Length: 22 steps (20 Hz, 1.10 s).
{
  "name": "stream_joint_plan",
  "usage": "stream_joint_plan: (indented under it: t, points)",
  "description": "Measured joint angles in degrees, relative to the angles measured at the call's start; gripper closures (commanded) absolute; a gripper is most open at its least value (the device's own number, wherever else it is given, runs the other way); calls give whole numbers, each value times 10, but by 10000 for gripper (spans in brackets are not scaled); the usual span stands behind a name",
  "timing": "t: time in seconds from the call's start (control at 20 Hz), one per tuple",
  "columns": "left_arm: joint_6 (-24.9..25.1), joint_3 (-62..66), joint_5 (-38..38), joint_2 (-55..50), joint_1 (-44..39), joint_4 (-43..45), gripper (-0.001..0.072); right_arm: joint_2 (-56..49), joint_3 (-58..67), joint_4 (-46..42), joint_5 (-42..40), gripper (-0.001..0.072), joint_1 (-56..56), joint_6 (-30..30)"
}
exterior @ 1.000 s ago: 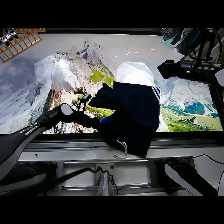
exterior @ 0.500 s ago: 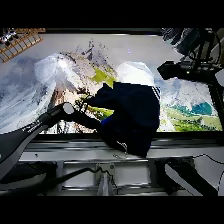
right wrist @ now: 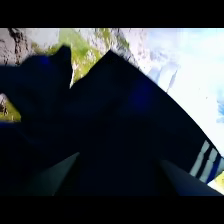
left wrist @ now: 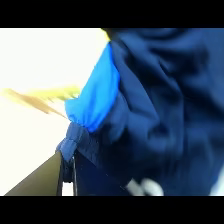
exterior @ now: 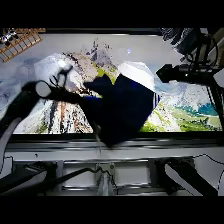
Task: Fold the clothes and pants, and hang the long-sleeved shirts on hangers.
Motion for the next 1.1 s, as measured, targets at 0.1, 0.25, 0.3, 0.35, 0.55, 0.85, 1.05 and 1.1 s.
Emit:
stream_joint_plan:
  t: [0.1, 0.25, 0.3, 0.35, 0.55, 0.85, 1.05, 1.1]
  points:
    - [-63, 57, 57, -15, 8, 94, 423, 0, -24, 1, 4, 197, 0, 6]
    - [-152, 127, 104, -61, 14, 164, 117, 0, -73, 1, 7, 198, 0, 16]
    - [-172, 142, 100, -75, 14, 173, 119, 0, -89, 2, 8, 198, 0, 20]
    - [-187, 152, 86, -83, 15, 176, 121, 0, -106, 2, 8, 198, 0, 20]
    - [-218, 162, -17, -97, 16, 185, 352, 9, -168, 3, -12, 198, 0, 33]
    - [-297, 18, -73, -29, 30, 123, 278, 17, -221, 14, -32, 199, 0, 41]
    - [-329, -115, -24, 10, 58, -6, 280, 17, -233, 17, -43, 199, 0, 41]
    - [-332, -141, -5, 13, 62, -37, 281, 17, -234, 17, -43, 199, 0, 41]
